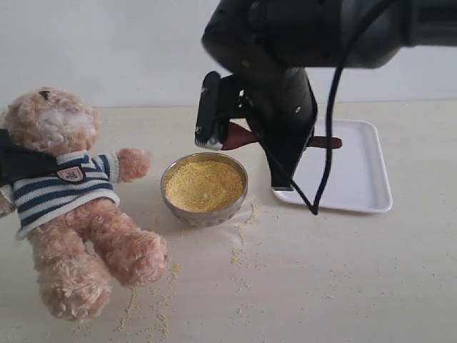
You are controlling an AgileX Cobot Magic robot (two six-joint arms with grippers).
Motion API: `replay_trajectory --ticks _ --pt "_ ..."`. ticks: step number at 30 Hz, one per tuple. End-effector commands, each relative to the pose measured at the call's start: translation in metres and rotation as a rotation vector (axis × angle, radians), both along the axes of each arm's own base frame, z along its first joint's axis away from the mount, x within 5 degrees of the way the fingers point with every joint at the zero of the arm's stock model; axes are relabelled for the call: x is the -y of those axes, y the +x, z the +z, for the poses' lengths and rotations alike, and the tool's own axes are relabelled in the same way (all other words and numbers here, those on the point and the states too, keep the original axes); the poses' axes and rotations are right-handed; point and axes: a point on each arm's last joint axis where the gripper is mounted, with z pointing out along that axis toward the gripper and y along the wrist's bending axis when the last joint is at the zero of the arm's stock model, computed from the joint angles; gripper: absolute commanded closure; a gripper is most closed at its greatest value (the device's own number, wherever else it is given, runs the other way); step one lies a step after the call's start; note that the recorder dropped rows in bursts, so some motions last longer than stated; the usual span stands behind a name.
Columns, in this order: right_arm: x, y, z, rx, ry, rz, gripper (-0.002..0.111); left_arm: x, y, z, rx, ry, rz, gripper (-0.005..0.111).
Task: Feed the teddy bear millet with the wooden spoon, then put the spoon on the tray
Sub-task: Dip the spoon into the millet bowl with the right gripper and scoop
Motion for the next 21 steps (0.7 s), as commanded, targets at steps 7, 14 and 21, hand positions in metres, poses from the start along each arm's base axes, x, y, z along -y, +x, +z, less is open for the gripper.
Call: replay_trajectory --ticks 7,14,21 --pt "-0.032 0.009 -0.022 0.191 -0.152 0.183 0.108 0.000 0.000 0.002 0.001 -0.013 -0.004 0.102" --pt "-0.041 0.011 -0.042 0.145 -0.130 0.235 0.108 0.000 0.000 0.001 -0.003 0.000 -0.015 0.102" --pt "-0.046 0.010 -0.058 0.068 -0.166 0.307 0.108 0.000 0.000 0.001 0.000 0.002 -0.017 0.102"
